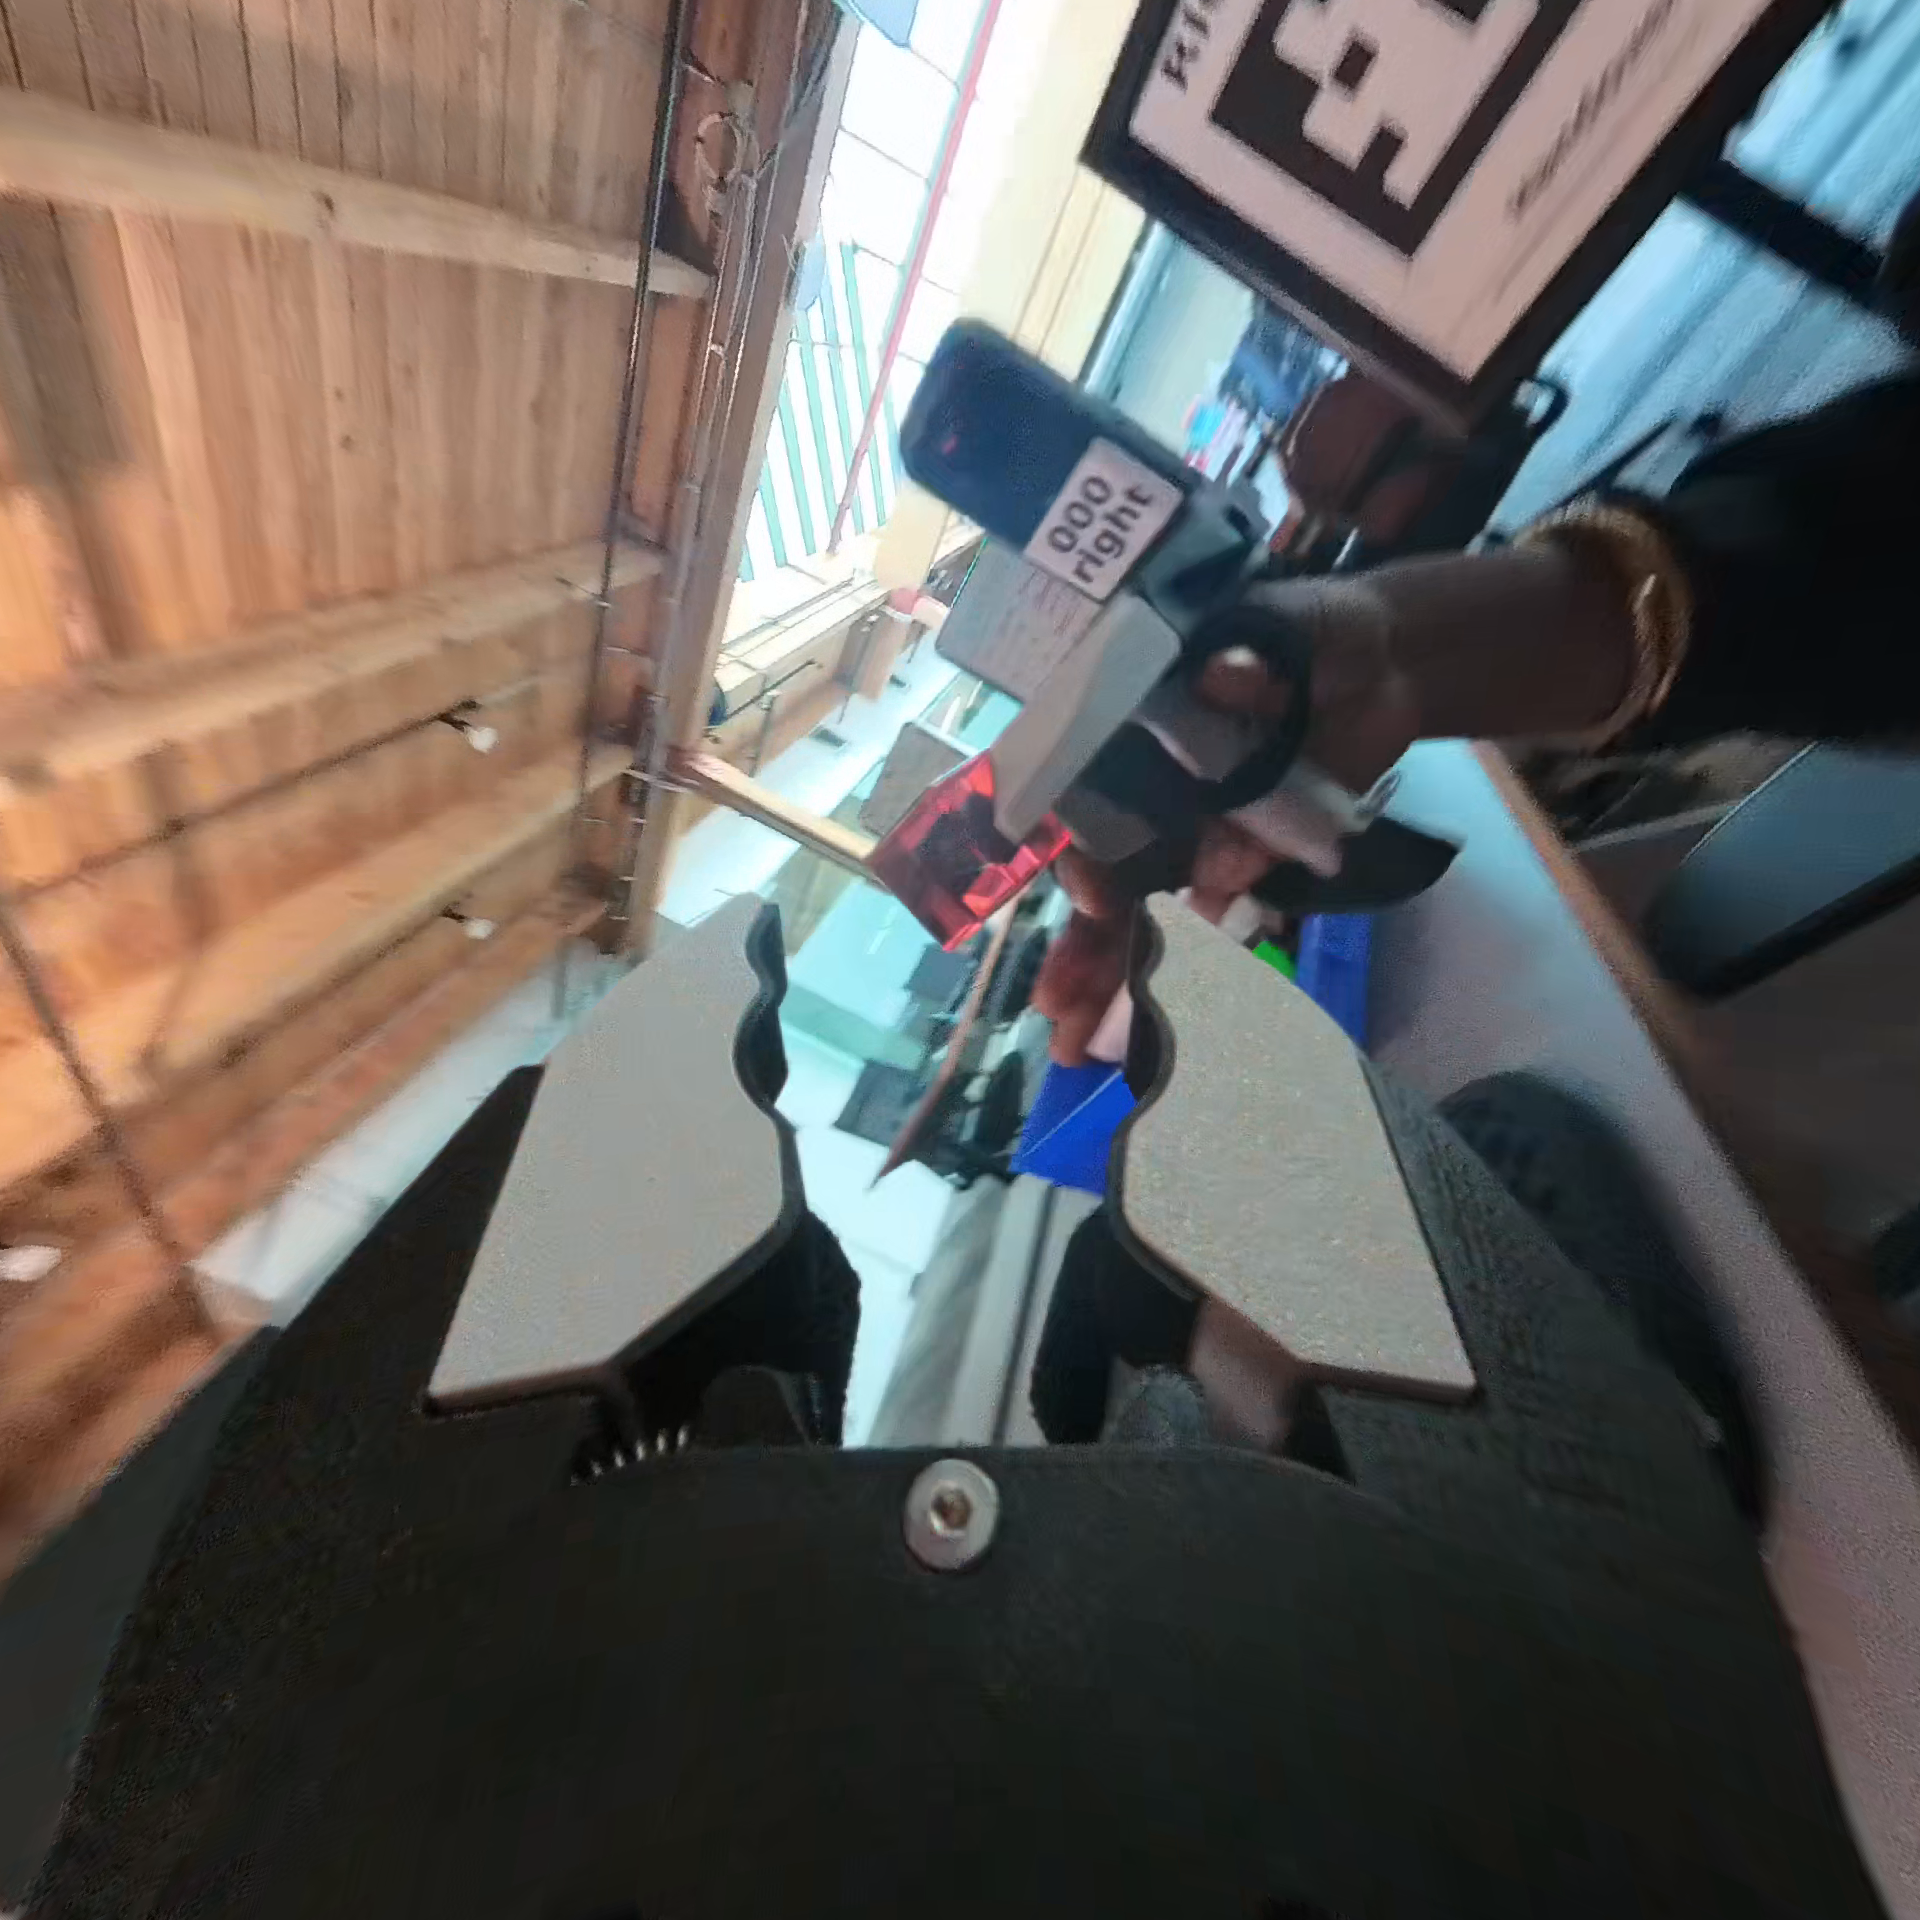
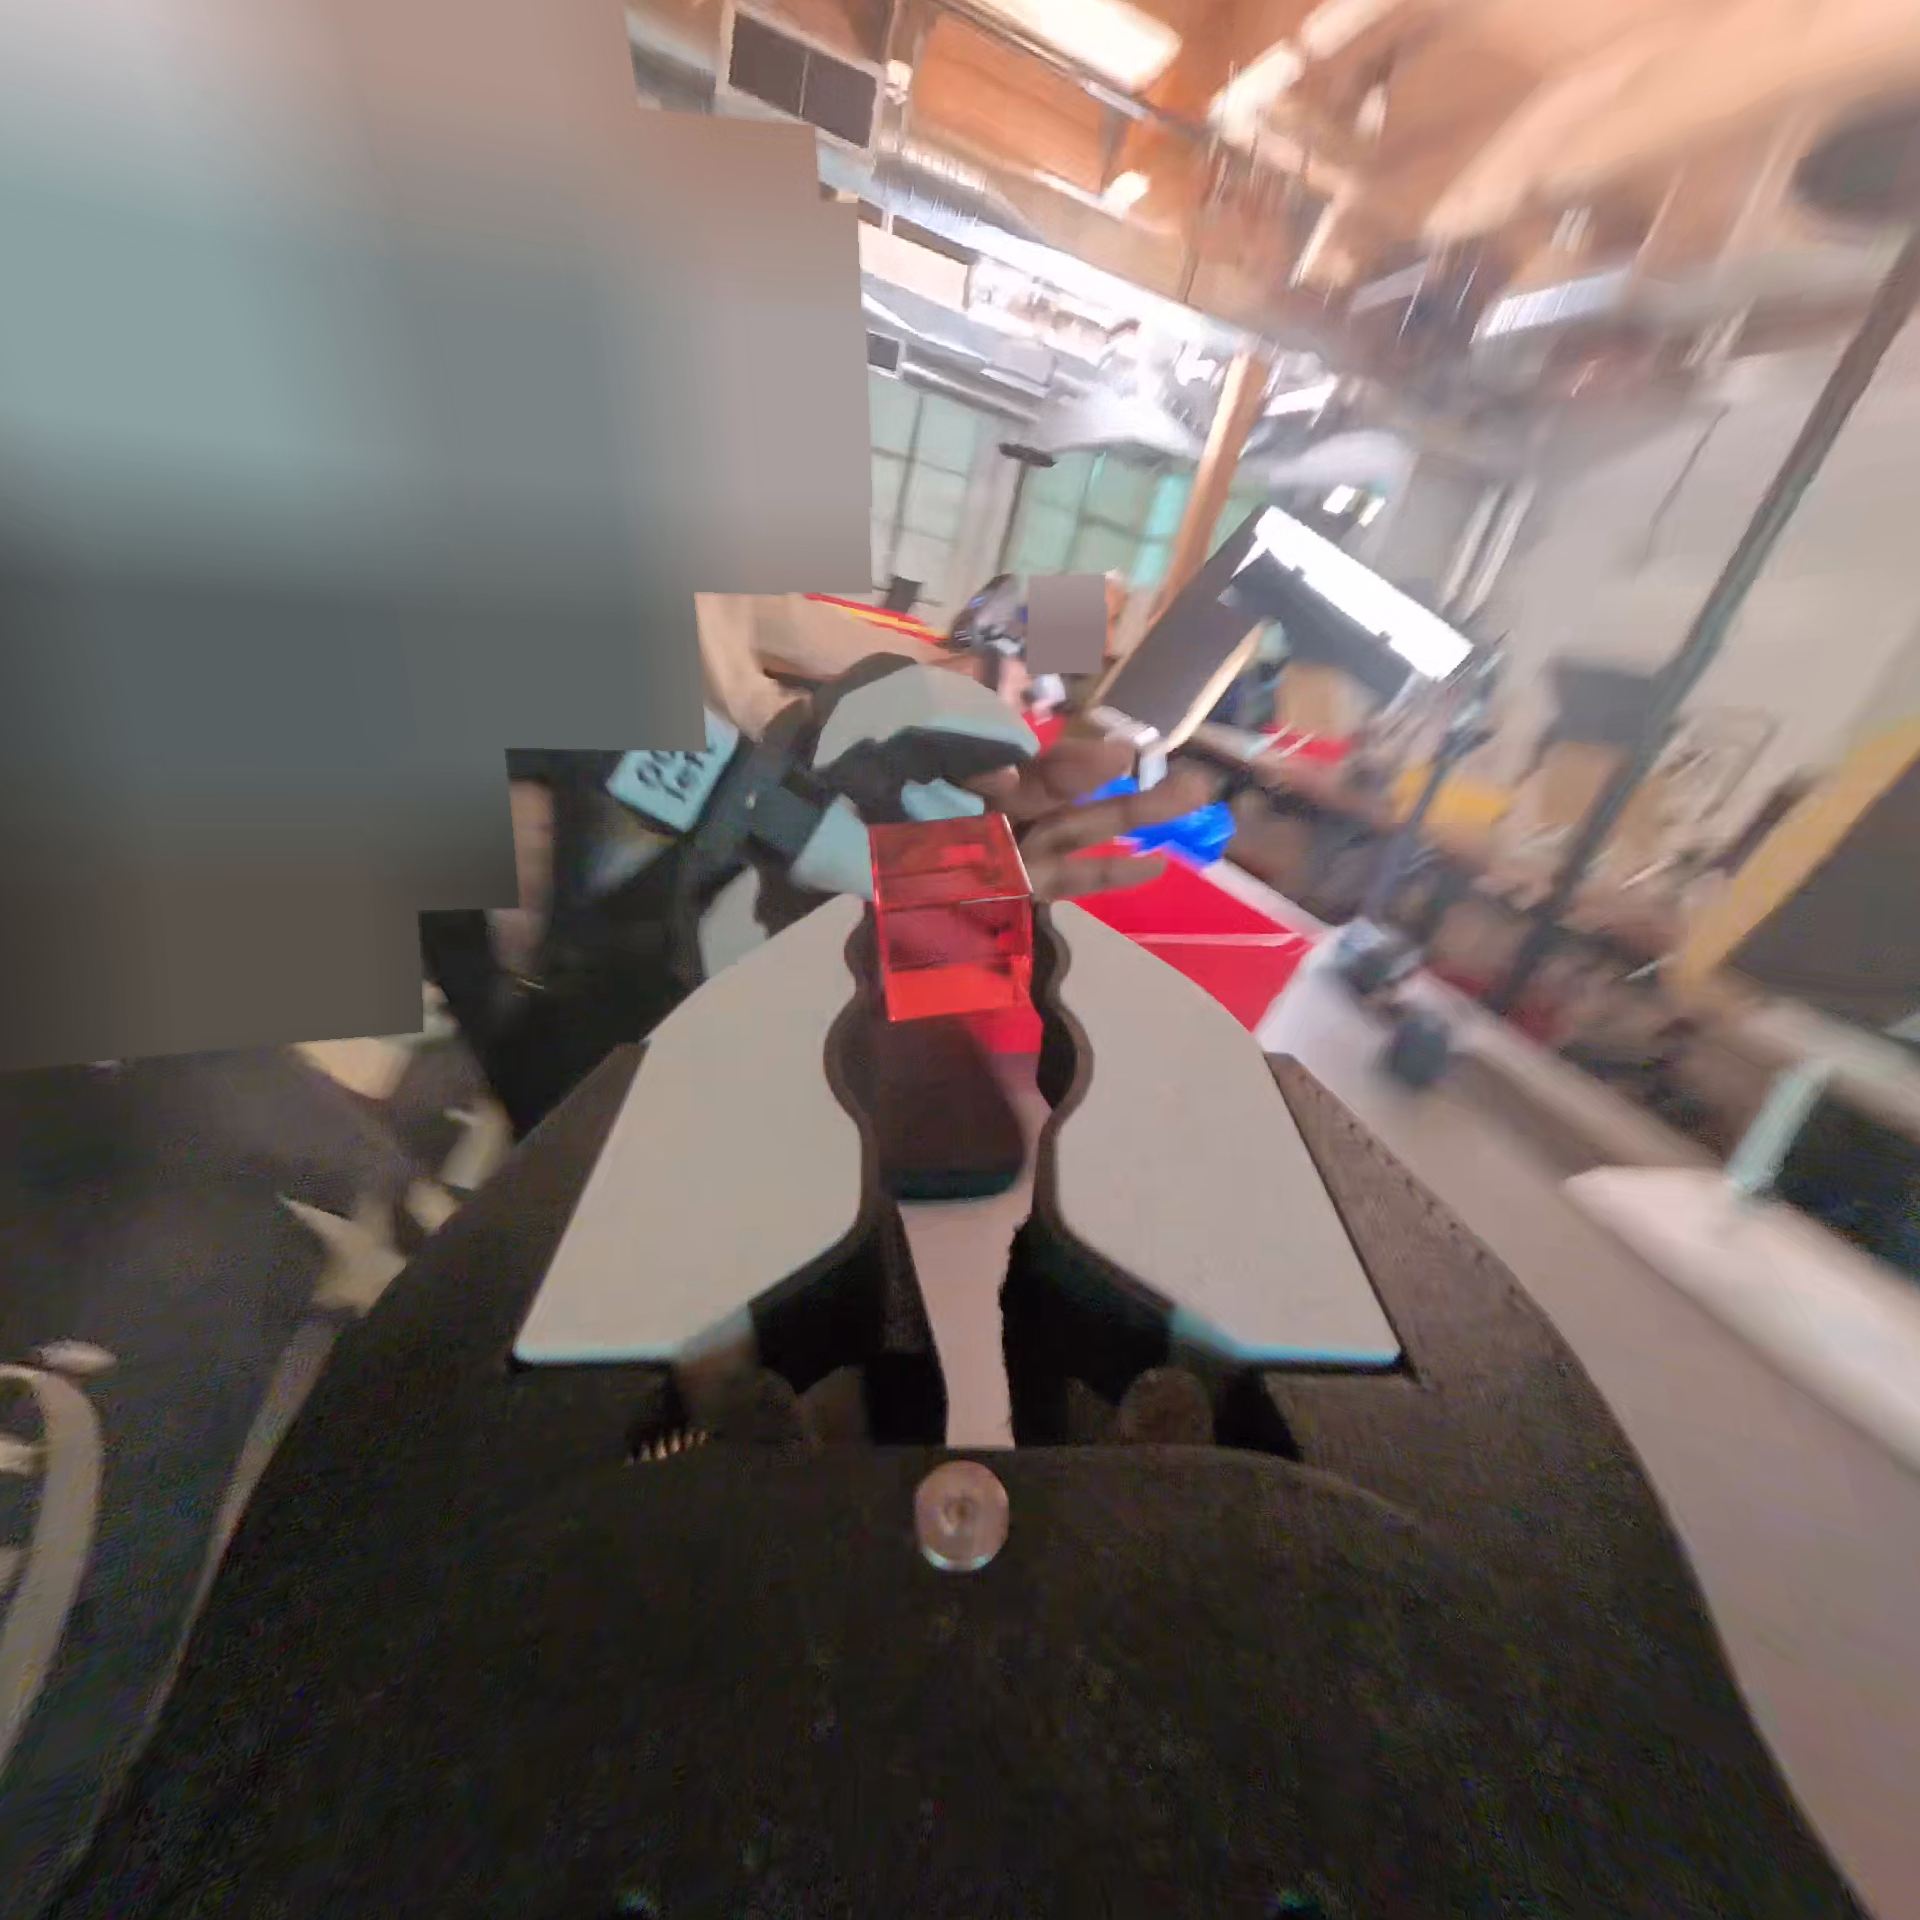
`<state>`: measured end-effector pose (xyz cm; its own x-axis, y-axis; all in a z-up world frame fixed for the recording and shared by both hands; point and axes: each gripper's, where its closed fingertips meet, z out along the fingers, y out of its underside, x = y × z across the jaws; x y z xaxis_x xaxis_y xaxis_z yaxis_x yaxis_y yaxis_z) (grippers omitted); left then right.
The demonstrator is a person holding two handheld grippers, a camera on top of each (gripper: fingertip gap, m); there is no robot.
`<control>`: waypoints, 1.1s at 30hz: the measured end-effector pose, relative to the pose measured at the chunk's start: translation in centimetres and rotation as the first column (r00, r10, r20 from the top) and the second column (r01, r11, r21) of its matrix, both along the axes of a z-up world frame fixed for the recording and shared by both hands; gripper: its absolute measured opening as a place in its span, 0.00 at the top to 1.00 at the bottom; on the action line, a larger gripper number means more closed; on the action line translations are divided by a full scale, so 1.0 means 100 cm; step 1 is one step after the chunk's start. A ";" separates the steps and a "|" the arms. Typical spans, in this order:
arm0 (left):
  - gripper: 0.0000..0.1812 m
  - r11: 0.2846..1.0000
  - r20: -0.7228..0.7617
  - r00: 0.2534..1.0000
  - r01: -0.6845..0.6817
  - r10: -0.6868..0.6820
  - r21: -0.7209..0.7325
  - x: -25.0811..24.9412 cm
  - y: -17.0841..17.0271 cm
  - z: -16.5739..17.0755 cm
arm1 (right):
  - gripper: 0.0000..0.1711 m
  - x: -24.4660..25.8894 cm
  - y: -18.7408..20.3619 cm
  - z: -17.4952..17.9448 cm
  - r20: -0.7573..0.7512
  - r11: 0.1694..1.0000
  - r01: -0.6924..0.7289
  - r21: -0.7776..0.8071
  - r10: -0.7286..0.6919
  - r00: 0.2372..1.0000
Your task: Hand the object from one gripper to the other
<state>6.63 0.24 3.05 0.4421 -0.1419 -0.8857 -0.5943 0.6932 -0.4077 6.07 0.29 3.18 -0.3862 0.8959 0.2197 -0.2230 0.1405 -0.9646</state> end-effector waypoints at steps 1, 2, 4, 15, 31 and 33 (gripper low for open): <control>0.65 0.999 -0.032 0.999 -0.027 0.028 0.035 0.001 0.001 -0.001 | 0.84 0.000 -0.002 -0.003 0.068 0.994 -0.053 -0.097 0.060 0.996; 0.65 0.997 -0.057 0.997 -0.044 0.048 0.066 0.003 0.001 -0.001 | 0.84 -0.001 -0.004 -0.006 0.125 0.980 -0.096 -0.173 0.118 0.985; 0.66 0.990 -0.115 0.989 -0.080 0.093 0.120 0.005 0.004 -0.005 | 0.84 0.000 -0.009 -0.016 0.223 0.950 -0.159 -0.269 0.222 0.949; 0.84 0.986 -0.225 0.963 -0.131 0.150 0.100 0.009 0.014 -0.023 | 0.84 -0.003 -0.013 -0.031 0.320 0.939 -0.171 -0.300 0.268 0.909; 0.84 0.571 0.475 0.871 0.456 -0.128 -0.683 0.009 -0.003 -0.026 | 0.64 0.005 -0.008 -0.012 -0.612 0.330 0.585 0.741 -0.024 0.790; 0.84 0.539 0.475 0.871 0.462 -0.125 -0.704 0.012 -0.003 -0.031 | 0.67 0.000 -0.015 -0.017 -0.615 0.268 0.594 0.759 -0.004 0.788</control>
<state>7.85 -0.03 -0.03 0.4684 -0.8695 -0.1570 -0.1286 0.1087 -0.9857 6.06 -1.19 1.43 0.2631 0.0299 0.9643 -0.2490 0.9678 0.0379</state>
